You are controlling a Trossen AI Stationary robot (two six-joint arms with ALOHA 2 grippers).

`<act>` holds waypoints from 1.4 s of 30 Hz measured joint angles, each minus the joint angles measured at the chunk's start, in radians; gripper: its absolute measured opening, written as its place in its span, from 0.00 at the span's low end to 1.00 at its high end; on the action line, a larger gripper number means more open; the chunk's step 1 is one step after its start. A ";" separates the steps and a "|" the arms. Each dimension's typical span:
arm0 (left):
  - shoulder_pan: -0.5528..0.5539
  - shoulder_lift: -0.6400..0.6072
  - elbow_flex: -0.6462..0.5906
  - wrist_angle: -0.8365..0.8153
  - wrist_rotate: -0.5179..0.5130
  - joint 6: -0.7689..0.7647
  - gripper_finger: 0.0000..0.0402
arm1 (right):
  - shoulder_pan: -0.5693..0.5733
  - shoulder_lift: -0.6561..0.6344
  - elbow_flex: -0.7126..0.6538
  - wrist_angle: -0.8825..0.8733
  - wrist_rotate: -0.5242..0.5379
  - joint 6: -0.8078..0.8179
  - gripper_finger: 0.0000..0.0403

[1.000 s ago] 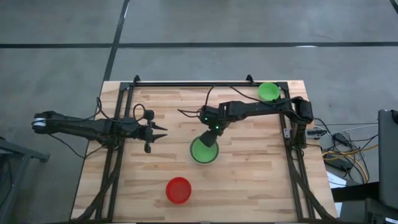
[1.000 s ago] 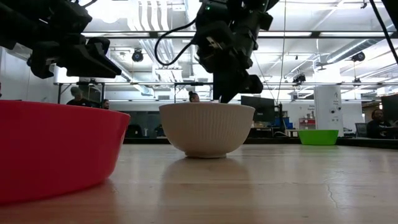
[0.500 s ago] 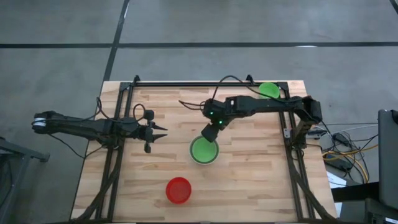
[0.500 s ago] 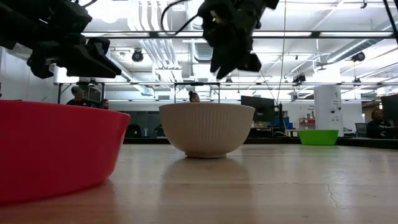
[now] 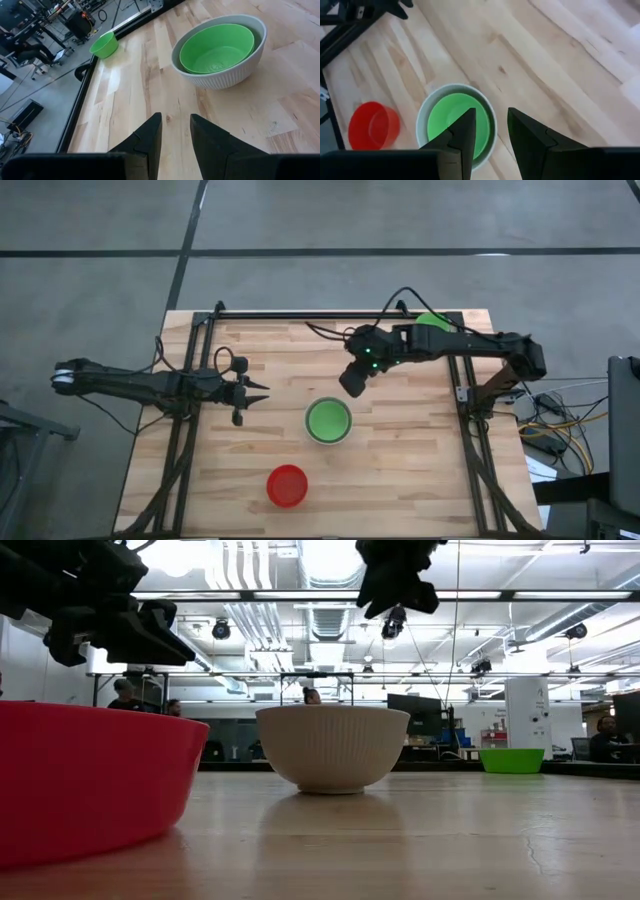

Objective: Nest bowls inside each other
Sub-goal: Stack the green bowl on top of the bottom green bowl

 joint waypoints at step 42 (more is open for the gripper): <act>0.000 0.000 0.000 0.000 0.000 0.000 0.27 | 0.019 -0.383 -0.345 0.168 0.235 0.055 0.27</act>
